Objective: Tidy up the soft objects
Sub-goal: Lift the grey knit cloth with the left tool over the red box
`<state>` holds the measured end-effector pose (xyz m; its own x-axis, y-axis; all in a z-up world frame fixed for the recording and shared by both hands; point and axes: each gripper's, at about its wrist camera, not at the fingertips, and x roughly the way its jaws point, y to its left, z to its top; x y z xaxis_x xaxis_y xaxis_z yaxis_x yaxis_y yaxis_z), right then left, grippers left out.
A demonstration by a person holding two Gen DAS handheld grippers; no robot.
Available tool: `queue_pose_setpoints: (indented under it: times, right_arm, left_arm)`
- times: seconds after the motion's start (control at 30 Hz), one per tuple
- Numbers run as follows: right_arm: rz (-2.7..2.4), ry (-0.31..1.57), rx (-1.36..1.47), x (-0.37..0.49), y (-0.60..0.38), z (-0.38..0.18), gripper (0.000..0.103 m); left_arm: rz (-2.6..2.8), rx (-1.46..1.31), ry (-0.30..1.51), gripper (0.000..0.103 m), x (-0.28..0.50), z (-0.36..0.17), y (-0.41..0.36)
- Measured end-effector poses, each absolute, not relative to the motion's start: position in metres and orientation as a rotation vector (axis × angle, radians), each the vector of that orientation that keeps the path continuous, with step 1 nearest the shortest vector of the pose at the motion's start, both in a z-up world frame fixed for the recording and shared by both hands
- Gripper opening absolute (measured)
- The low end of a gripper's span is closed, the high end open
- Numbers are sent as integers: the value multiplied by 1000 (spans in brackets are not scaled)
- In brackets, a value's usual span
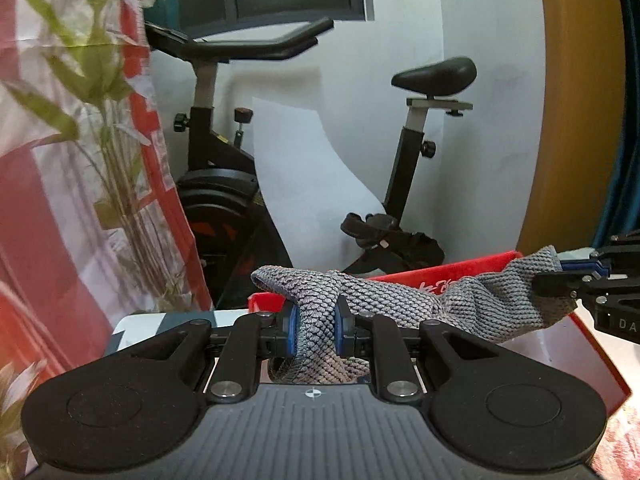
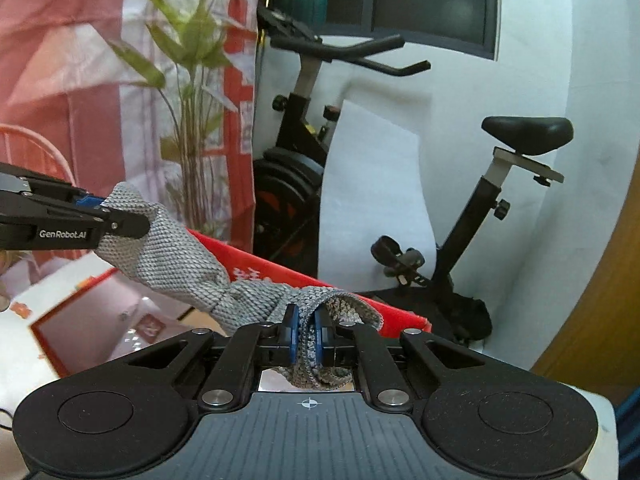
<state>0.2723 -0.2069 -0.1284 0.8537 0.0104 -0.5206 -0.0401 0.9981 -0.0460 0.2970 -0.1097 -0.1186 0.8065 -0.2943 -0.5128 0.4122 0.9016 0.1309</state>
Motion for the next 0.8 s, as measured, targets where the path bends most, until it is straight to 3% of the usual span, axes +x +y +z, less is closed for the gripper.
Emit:
queue_pose_setpoints:
  times: [0.8]
  right_arm:
    - [53, 776, -116, 329, -201, -175, 7]
  left_arm:
    - [-418, 352, 731, 21, 362, -172, -139]
